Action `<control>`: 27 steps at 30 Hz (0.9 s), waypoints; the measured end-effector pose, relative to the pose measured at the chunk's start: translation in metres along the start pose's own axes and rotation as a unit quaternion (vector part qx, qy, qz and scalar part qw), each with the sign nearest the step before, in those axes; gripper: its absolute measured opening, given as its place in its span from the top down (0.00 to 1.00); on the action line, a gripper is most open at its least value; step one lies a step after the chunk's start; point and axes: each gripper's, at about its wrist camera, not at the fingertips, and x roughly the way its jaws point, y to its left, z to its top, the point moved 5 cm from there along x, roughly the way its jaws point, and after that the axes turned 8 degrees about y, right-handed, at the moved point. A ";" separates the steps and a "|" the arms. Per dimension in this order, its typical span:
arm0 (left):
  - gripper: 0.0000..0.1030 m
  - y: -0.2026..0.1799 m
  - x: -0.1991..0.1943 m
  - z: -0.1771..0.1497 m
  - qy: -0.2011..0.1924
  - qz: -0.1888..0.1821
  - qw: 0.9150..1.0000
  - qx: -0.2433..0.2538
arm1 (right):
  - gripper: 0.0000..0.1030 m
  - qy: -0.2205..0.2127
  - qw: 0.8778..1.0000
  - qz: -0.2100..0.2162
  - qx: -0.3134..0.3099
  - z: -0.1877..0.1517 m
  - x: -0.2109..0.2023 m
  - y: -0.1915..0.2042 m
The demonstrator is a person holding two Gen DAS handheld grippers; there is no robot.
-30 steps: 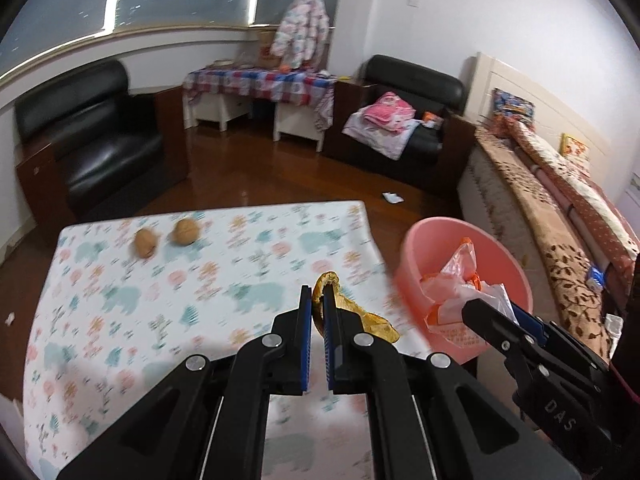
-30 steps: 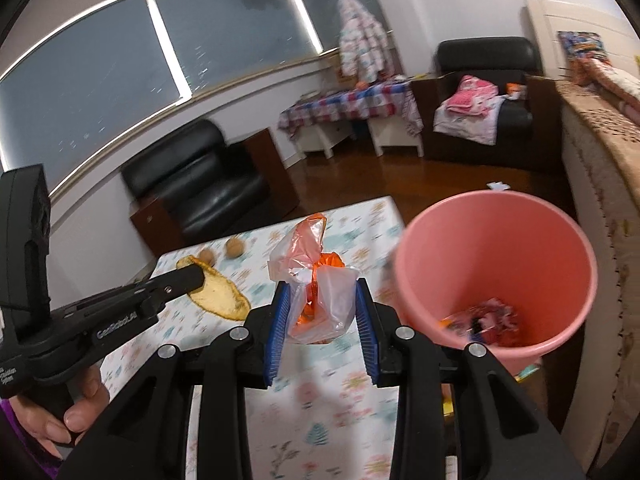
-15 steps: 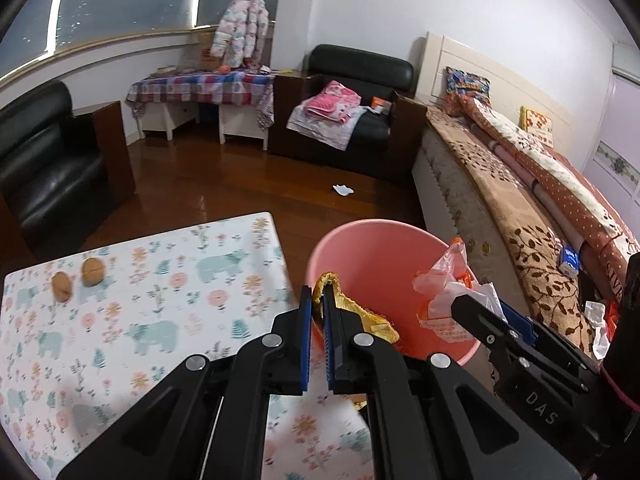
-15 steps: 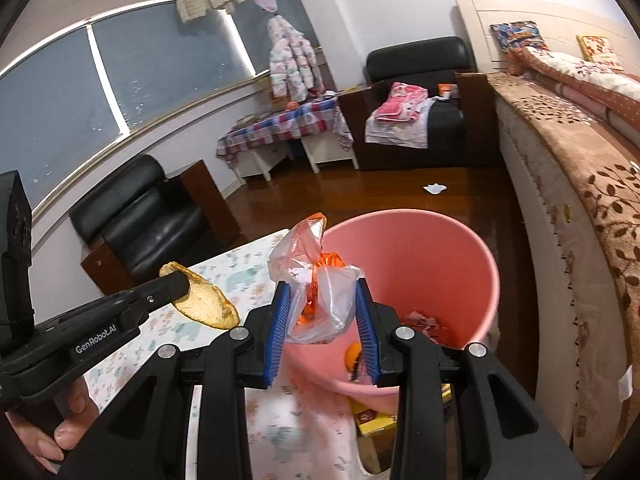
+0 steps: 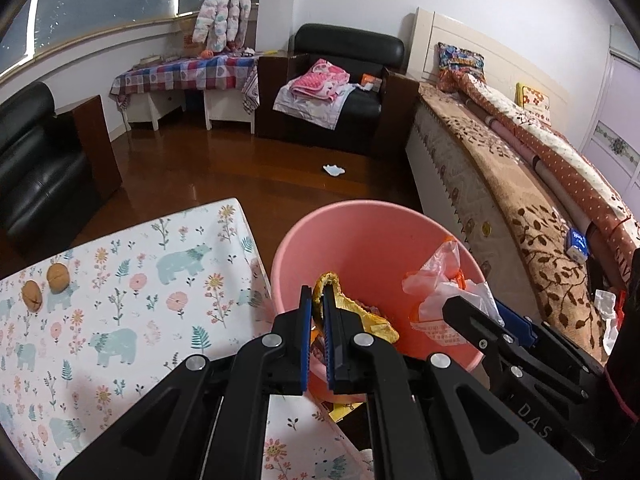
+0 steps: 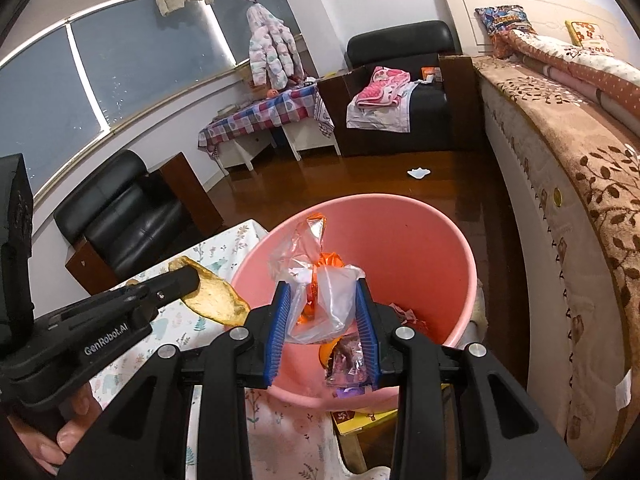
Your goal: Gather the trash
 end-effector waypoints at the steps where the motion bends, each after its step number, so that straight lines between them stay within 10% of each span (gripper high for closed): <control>1: 0.95 0.000 0.003 0.000 0.003 0.000 1.000 0.001 | 0.68 0.002 1.000 -0.001 0.001 0.000 0.002 -0.001; 22: 0.94 -0.013 0.041 0.006 0.024 -0.019 0.999 0.014 | 0.65 0.033 0.999 -0.020 0.027 0.000 0.031 -0.019; 27: 0.67 -0.011 0.035 0.007 0.014 -0.032 0.999 0.012 | 0.58 0.032 0.998 -0.021 0.039 0.000 0.031 -0.022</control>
